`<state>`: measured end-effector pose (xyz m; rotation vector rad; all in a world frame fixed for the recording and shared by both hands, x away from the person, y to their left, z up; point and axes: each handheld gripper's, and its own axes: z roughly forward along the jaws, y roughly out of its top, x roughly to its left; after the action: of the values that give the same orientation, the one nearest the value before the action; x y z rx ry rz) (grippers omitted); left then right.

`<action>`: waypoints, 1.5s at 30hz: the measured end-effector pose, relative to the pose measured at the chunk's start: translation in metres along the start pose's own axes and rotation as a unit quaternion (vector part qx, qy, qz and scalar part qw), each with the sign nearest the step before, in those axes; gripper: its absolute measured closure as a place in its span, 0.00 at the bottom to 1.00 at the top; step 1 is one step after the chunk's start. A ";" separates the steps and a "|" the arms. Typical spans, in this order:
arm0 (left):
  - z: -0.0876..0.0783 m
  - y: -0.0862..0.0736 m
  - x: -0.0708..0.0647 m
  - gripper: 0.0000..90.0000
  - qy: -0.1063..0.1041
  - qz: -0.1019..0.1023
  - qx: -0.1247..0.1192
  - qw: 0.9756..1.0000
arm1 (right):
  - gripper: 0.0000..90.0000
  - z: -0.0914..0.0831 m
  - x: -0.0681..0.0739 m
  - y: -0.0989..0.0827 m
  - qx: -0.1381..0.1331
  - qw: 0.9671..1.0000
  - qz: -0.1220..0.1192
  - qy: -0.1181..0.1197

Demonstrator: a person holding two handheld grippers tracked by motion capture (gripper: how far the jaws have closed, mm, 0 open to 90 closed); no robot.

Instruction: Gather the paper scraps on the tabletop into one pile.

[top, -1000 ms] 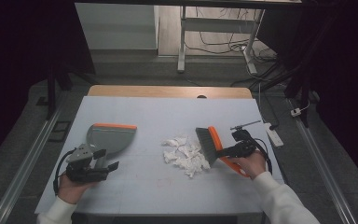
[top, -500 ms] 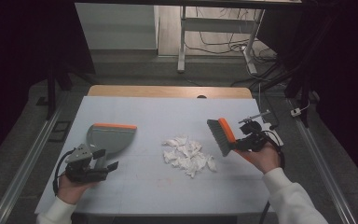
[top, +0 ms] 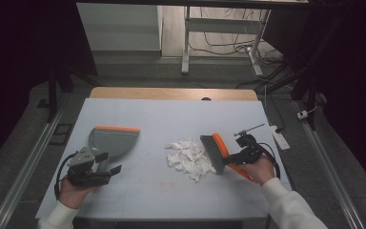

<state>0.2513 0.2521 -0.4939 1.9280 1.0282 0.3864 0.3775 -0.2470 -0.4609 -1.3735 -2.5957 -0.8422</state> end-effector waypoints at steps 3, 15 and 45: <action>0.000 0.000 0.000 0.29 0.001 0.000 0.001 1.000 | 0.77 0.012 0.002 0.013 -0.015 1.000 -0.002 0.015; 0.000 0.000 0.000 0.29 0.001 0.001 0.001 1.000 | 0.77 -0.025 0.005 0.024 -0.072 0.997 -0.034 0.018; 0.000 0.000 0.000 0.29 0.002 0.000 0.001 1.000 | 0.77 -0.059 -0.020 -0.022 -0.182 0.979 -0.080 -0.042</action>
<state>0.2508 0.2519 -0.4941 1.9300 1.0321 0.3893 0.3618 -0.3015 -0.4267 -1.3122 -2.7435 -1.3705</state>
